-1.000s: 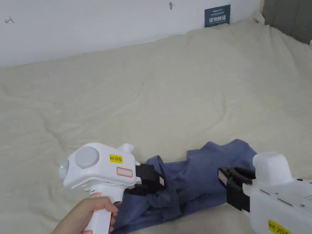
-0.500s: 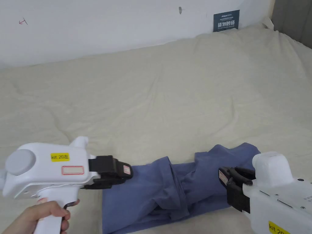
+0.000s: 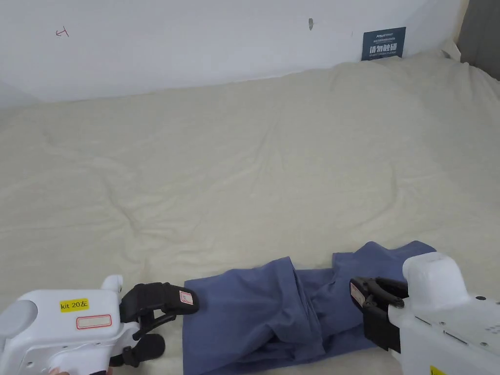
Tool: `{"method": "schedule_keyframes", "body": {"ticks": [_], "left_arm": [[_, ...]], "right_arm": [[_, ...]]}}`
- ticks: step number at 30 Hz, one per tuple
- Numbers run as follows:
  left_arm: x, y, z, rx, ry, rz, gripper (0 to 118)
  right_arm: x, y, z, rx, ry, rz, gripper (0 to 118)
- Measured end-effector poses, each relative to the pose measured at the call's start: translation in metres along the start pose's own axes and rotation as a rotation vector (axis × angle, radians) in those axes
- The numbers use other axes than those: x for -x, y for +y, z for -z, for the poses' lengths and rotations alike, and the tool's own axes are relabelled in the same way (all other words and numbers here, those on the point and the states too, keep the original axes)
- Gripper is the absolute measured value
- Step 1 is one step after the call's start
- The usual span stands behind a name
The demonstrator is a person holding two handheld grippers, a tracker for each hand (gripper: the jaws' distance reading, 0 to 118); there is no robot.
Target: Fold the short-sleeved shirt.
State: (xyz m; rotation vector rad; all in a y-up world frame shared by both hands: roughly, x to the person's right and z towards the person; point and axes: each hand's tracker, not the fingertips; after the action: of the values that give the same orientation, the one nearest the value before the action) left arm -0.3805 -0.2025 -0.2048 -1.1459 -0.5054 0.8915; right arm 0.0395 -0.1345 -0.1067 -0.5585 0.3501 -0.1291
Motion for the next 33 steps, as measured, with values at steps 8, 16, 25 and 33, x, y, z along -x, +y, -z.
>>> {"method": "schedule_keyframes", "body": {"ticks": [8, 16, 25, 33], "left_arm": [[0.003, 0.026, 0.05, 0.063, -0.179, -0.002, 118], [0.002, 0.024, 0.054, 0.073, 0.089, 0.047, 13], [-0.003, 0.023, 0.03, 0.067, 0.03, 0.03, 13], [0.017, 0.034, -0.046, 0.009, 0.166, 0.038, 13]], "right_arm": [[0.003, -0.001, 0.005, 0.022, -0.007, -0.015, 0], [-0.001, -0.002, 0.01, 0.046, -0.013, -0.014, 0], [0.001, 0.0, 0.005, 0.016, -0.025, -0.01, 0], [-0.009, 0.0, -0.006, -0.01, -0.066, -0.005, 0]]}}
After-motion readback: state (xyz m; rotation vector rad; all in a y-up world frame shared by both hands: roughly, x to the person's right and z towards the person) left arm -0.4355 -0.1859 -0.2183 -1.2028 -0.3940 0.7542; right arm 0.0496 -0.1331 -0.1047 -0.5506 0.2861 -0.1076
